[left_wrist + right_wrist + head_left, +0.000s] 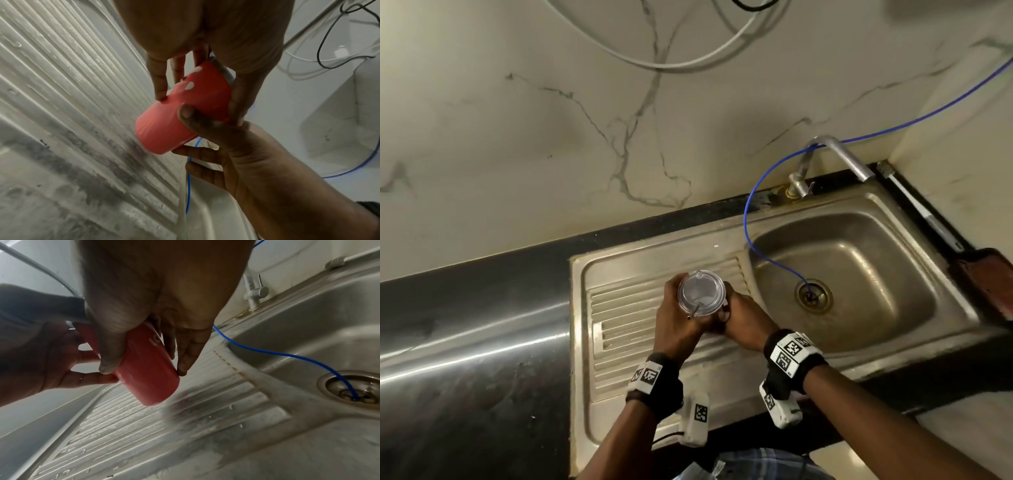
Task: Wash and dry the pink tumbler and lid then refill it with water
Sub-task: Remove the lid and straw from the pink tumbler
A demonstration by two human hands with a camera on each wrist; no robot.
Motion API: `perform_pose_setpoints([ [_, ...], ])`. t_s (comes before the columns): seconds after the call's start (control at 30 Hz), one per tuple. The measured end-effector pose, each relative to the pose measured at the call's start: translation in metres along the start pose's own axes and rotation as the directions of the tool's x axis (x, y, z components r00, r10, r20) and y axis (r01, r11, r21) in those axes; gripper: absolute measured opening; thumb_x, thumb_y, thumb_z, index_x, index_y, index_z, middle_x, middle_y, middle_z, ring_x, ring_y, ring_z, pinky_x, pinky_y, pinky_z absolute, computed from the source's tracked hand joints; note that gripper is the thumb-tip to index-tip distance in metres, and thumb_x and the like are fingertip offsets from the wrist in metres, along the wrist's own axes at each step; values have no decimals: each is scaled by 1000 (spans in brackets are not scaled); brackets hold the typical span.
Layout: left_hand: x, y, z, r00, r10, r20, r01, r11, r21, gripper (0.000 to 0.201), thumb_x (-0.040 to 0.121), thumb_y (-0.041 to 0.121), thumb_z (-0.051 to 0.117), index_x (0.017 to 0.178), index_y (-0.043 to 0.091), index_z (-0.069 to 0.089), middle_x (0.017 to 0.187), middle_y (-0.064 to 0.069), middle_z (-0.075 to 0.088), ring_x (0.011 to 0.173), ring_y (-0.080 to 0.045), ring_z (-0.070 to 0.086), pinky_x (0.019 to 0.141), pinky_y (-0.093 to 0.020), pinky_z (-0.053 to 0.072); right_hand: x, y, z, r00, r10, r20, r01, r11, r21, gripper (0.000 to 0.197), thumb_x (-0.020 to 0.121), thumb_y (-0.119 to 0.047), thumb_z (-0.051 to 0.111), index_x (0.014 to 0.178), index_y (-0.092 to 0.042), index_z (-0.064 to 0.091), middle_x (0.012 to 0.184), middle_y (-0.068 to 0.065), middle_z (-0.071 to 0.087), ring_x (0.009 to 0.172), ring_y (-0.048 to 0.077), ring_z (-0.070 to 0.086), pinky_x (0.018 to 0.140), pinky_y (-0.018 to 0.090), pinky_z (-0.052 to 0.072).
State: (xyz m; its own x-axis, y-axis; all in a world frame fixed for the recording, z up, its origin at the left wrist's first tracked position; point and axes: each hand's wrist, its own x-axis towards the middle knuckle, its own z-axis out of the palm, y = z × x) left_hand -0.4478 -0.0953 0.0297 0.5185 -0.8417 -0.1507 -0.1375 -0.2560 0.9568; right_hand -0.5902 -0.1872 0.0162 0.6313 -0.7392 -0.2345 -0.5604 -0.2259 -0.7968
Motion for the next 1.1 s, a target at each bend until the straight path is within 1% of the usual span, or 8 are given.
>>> perform_pose_setpoints([
  [0.13,2,-2,12,999,-17,-41,18,1000,25,100,49,38,104,136,35,55,119,17,74,107,0,70,97,-40,59,9,14,-5,999,-21,31,21,999,-26,82,77,-42,83,146,-40,38,133,-2,68,120,18,65,100,33,52],
  [0.27,3,-5,19,998,-30,-59,32,999,41,104,47,44,104,138,36,54,122,16,74,109,0,70,98,-41,60,12,23,-7,998,-29,53,29,1000,-10,80,77,-39,83,145,-38,39,132,-1,69,119,17,65,100,32,51],
  [0.43,2,-8,23,998,-17,-60,20,999,45,106,45,52,101,138,32,54,123,13,73,109,2,69,97,-33,58,13,30,-8,996,-44,79,42,999,25,82,72,-44,82,144,-38,43,129,-3,70,116,15,66,99,31,53],
  [0.57,6,-9,22,998,-15,-62,18,998,52,107,44,55,101,137,34,54,123,14,73,110,-1,70,96,-34,58,16,31,-8,996,-47,80,44,998,38,84,72,-41,84,145,-37,42,131,-4,69,116,13,66,100,32,53],
  [0.83,6,-13,15,998,52,47,-55,995,86,99,53,60,98,133,33,48,122,14,70,110,-2,69,95,-37,58,7,28,-6,999,-33,43,30,997,64,81,70,-50,85,139,-43,45,136,-13,63,121,6,62,104,31,50],
  [0.93,7,-16,15,996,65,56,-70,994,83,97,54,57,99,133,38,46,124,15,69,112,-3,69,96,-36,57,6,24,-9,994,-36,101,30,997,67,83,75,-35,83,146,-38,41,144,-9,58,130,8,56,110,29,45],
  [1.0,8,-19,15,995,77,59,-82,992,95,97,55,56,100,133,42,44,125,16,68,111,-1,68,95,-32,57,5,24,-17,982,-59,177,51,997,51,90,76,-18,77,153,-33,33,151,-5,51,137,8,49,113,21,39],
  [1.1,9,-23,14,993,90,73,-99,986,133,94,60,54,97,133,46,39,126,16,67,109,2,68,90,-25,55,-1,21,-36,974,-69,217,74,997,-16,97,81,-12,72,161,-27,18,161,-3,33,141,4,38,102,-3,25],
])
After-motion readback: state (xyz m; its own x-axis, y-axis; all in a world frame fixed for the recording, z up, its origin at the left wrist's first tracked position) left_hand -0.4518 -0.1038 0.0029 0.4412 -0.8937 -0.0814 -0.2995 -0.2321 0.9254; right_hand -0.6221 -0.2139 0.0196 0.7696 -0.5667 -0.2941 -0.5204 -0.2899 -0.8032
